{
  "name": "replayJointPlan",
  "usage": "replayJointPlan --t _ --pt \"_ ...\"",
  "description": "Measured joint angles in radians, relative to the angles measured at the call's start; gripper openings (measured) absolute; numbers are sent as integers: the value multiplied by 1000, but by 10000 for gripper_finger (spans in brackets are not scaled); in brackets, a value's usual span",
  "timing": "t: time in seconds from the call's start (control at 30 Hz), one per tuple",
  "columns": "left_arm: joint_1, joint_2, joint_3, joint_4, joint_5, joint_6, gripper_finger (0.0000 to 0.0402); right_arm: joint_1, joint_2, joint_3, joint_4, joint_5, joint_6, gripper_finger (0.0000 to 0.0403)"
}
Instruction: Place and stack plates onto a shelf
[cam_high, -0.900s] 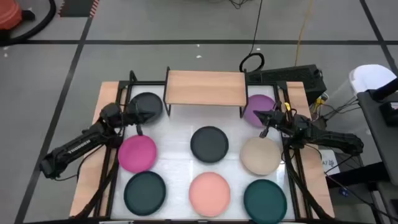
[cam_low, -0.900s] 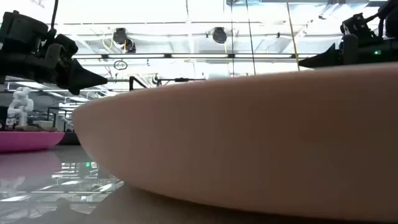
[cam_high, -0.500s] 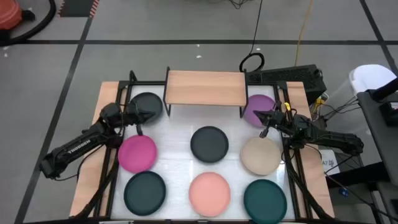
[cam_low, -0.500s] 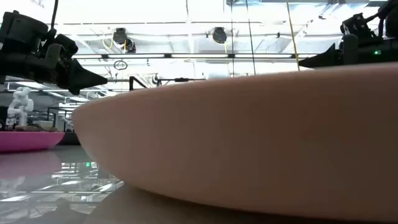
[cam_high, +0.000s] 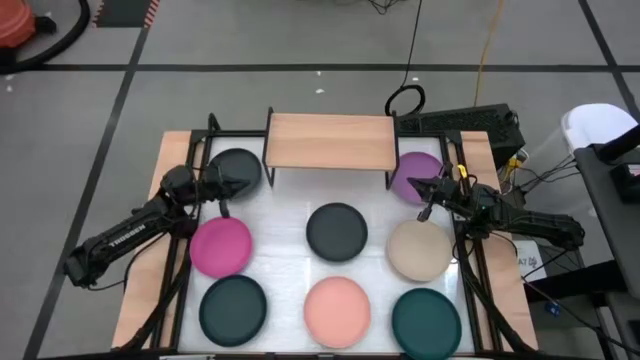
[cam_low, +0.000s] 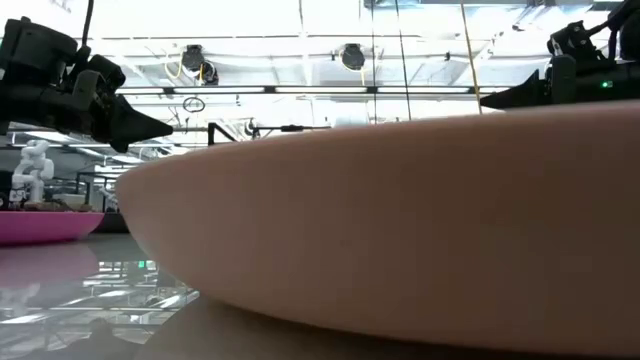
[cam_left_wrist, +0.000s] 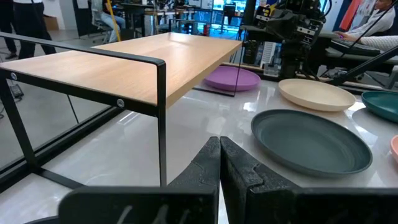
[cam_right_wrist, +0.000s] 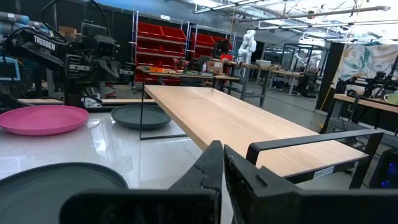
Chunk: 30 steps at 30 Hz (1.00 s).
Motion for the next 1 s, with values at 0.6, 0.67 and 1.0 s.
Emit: replayJointPlan --t 0.6,0.67,1.0 --pt "0 0 0 0 0 0 4 0 0 0 135 0 18 0" --pt "0 0 0 0 0 0 4 0 0 0 160 0 79 0" --pt "0 0 0 0 0 0 4 0 52 22 315 -138 46 0"
